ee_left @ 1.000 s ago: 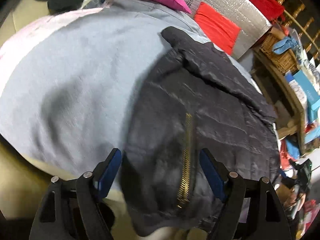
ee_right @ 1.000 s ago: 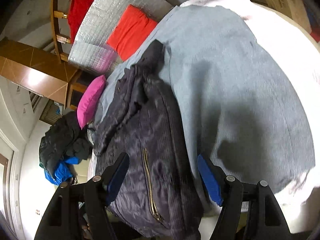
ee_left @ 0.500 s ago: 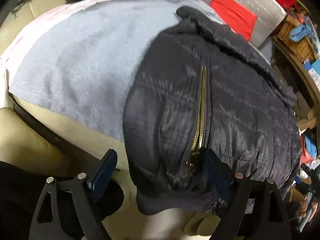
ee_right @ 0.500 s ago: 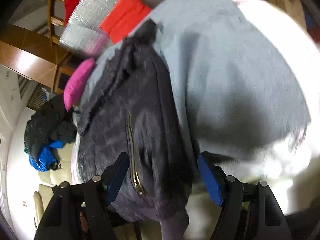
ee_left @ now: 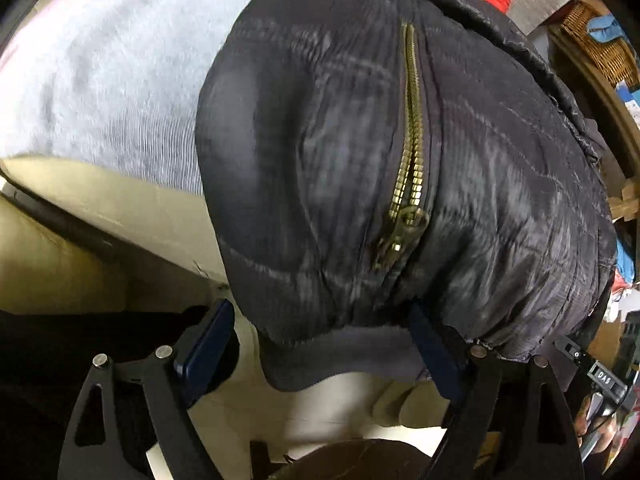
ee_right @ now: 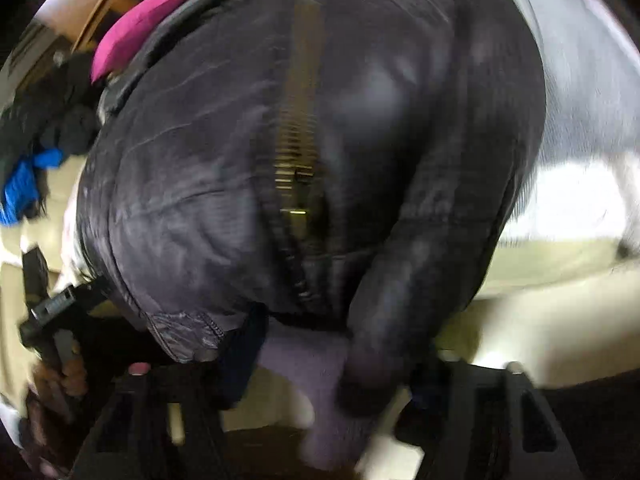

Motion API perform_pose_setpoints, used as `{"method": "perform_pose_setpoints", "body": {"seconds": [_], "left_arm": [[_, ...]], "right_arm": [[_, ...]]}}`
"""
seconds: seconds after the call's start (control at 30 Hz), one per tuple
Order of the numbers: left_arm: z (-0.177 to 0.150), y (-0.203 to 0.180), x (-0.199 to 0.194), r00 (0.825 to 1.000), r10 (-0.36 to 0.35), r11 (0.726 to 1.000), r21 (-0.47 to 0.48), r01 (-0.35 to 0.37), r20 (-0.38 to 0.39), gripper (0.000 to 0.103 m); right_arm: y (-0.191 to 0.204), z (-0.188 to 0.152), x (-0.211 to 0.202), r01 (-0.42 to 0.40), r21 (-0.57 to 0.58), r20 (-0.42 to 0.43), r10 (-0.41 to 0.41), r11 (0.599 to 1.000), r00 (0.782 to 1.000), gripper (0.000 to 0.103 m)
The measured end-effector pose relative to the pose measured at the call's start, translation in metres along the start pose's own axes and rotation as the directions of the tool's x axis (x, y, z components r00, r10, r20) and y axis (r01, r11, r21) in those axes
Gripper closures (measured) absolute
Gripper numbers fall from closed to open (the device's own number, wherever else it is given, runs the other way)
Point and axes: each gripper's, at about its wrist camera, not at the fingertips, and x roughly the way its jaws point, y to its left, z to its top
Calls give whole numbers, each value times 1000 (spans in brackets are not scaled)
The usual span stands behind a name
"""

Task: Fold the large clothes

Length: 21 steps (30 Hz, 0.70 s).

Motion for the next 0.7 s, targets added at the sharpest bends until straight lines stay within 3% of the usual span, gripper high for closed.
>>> {"method": "perform_pose_setpoints", "body": {"seconds": [0.07,0.13,0.2,0.3,0.37,0.5,0.6,0.7], "left_arm": [[-4,5,-2,1000,-16,1000,-14,16,8,17],[-13,11,-3,999,-32,999,-17,32,13,32],[-18,10,-4,999,-30,999,-17,31,21,37],[-27,13,-5,999,-49,998,-39,49,20,39],[-33,18,-3,998,-56,996,-63,56,7,39],[-42,27,10,998,-34,995,-91,28,-57,25],[-44,26,32,990,-24,995,-97,10,-142,25],[-45,24,38,989,-41,996,-86,29,-142,27]], "right_arm": [[8,-4,-12,7,-13,27,-7,1000,1000,74],[13,-10,-30,-31,-13,57,32,999,998,81],[16,-13,-51,-104,-18,94,105,994,990,83],[24,-12,-83,-236,-67,163,244,969,956,83],[30,-10,-87,-213,-101,164,228,972,960,83],[31,-9,-51,-141,-81,44,145,987,989,80],[18,-15,-31,-113,-25,6,113,993,994,79],[5,-13,-9,-120,41,-51,122,992,991,78]]}}
